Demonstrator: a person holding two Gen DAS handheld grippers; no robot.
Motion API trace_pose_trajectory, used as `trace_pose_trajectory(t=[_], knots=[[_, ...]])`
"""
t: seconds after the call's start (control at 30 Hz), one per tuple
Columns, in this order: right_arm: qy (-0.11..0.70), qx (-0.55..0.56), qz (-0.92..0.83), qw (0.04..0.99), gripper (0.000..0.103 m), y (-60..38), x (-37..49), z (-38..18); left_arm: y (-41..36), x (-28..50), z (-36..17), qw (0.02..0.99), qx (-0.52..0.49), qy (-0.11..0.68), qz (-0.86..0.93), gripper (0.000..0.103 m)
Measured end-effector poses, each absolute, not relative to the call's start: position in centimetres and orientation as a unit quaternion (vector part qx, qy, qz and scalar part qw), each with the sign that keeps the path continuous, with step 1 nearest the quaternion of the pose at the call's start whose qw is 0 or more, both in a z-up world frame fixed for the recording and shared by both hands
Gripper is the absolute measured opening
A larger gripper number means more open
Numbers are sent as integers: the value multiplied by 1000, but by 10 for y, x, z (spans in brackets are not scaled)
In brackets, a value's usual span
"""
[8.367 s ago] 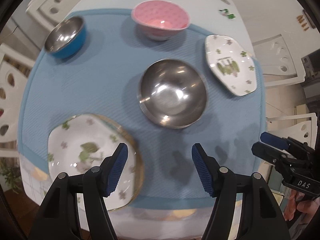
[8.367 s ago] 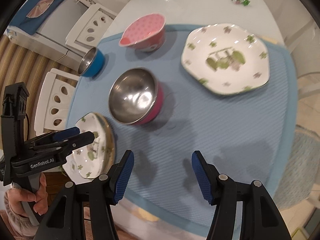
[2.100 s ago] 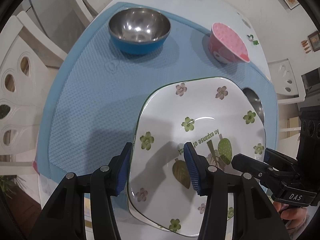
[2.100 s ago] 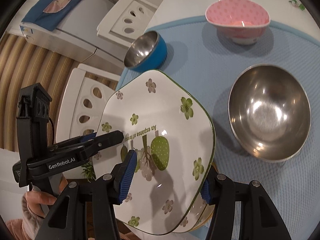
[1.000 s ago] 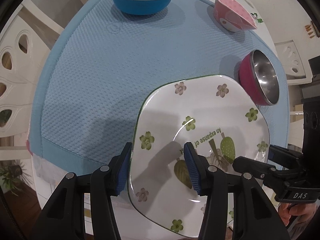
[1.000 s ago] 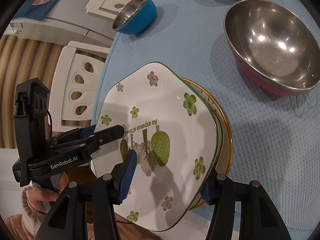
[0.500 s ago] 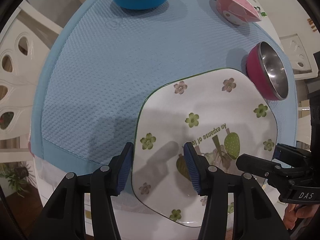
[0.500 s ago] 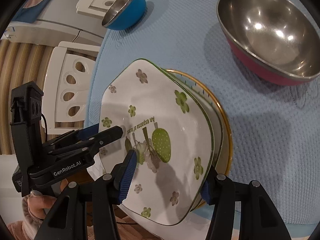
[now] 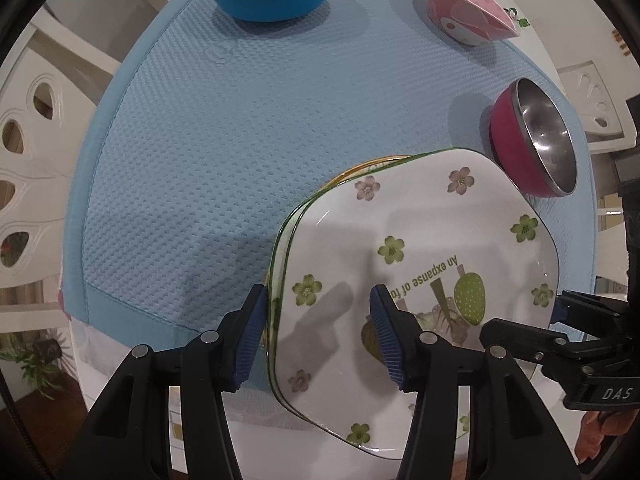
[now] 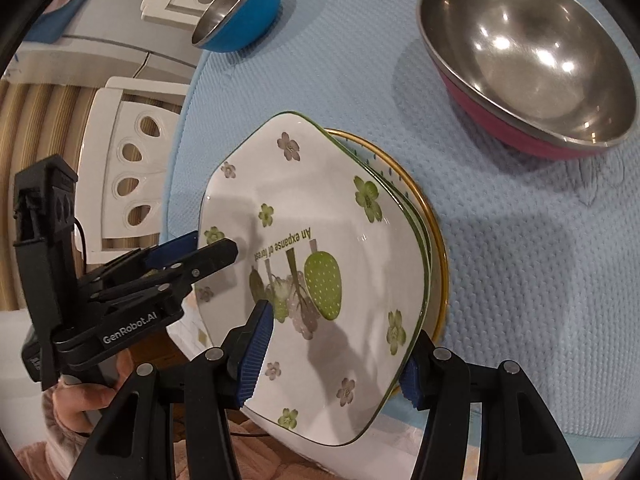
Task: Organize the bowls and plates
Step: 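Lower the hexagonal plate onto the stack and open the left tool, then move the left tool to the pink-exterior steel bowl and grasp its rim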
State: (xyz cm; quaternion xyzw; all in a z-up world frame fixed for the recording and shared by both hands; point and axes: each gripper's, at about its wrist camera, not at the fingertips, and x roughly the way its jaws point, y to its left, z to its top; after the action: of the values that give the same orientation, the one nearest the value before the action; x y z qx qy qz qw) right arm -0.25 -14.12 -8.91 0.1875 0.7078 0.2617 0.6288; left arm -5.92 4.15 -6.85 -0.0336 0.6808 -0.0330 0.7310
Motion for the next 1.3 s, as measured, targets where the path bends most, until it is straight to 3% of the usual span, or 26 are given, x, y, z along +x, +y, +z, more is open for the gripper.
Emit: trace_pose_trajectory(t=[1.07, 1.3], knots=[[715, 186, 268, 619, 55, -161, -5, -76, 19, -45, -73, 724, -14, 689, -9, 53], [729, 96, 243, 633, 59, -160, -10, -65, 30, -50, -82, 692, -35, 720, 27, 62]])
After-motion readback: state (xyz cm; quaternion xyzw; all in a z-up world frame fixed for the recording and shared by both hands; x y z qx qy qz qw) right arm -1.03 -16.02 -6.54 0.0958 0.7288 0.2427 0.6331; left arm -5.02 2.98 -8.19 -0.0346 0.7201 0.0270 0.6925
